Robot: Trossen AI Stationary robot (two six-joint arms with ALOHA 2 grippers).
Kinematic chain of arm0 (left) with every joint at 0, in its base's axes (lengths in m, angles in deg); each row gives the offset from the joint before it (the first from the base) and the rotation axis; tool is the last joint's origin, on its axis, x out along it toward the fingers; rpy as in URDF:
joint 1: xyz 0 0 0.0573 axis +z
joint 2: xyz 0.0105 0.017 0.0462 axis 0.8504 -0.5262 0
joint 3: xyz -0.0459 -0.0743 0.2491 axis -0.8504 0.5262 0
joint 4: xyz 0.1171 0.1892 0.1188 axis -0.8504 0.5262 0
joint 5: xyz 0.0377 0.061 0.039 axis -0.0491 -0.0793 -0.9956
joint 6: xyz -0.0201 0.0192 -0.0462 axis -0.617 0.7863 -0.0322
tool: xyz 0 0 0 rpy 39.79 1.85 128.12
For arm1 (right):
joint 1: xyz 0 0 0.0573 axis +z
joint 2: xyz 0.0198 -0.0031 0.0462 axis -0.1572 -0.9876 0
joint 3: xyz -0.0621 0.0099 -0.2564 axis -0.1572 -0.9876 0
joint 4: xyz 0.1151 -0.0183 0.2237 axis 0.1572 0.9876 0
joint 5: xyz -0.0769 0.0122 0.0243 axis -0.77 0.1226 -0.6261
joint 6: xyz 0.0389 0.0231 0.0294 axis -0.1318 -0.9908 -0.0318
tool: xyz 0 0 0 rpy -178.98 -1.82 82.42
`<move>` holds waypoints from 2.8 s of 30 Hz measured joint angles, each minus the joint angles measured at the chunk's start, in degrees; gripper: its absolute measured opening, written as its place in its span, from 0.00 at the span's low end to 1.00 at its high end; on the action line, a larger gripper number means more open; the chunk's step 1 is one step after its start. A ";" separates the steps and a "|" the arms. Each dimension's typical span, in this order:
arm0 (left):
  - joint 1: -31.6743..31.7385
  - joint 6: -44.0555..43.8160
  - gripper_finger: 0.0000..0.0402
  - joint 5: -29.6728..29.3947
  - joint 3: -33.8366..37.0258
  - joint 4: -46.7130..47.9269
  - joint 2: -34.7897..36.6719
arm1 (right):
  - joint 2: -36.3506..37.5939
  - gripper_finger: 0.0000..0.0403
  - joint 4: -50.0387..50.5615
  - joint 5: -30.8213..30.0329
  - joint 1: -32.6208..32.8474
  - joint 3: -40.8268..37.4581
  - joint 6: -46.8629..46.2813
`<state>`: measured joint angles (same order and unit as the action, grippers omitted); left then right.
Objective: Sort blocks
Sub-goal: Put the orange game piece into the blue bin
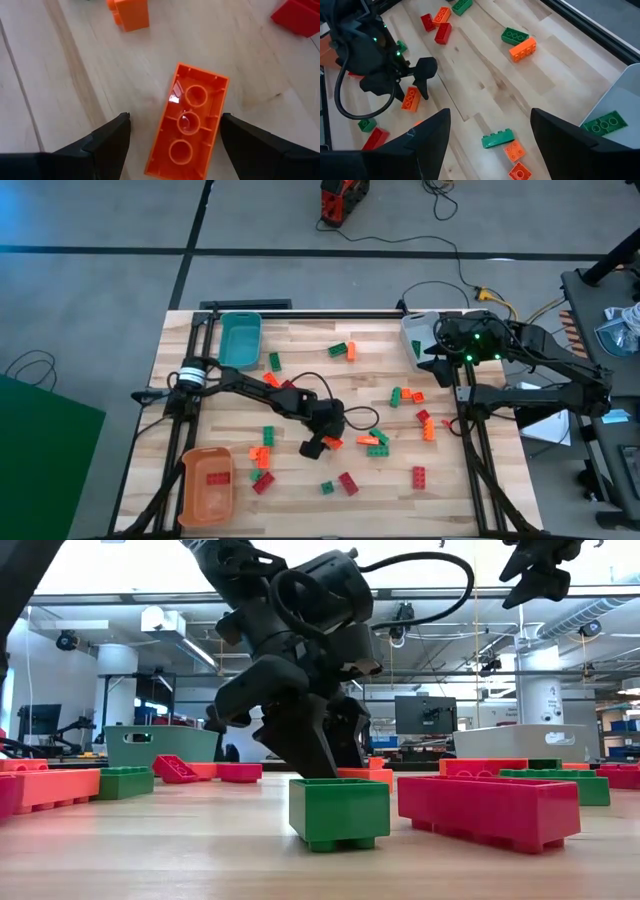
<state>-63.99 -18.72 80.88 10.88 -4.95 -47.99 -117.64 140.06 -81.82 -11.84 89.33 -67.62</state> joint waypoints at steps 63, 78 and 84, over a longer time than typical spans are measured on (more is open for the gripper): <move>34.68 -51.36 0.27 -22.64 1.47 46.48 41.00 | -10.14 0.59 -8.93 -5.32 -0.13 0.02 -5.56; 51.69 -50.29 0.27 -16.31 21.91 31.52 46.73 | -10.16 0.59 -11.54 -8.68 -0.15 0.02 -7.56; 56.47 -50.49 0.27 -17.86 25.43 27.59 46.77 | -10.16 0.58 -13.27 -8.90 -0.15 0.02 -8.57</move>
<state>-7.52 -69.21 63.02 36.31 22.64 -1.21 -127.80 126.79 -90.72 -11.99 89.35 -76.19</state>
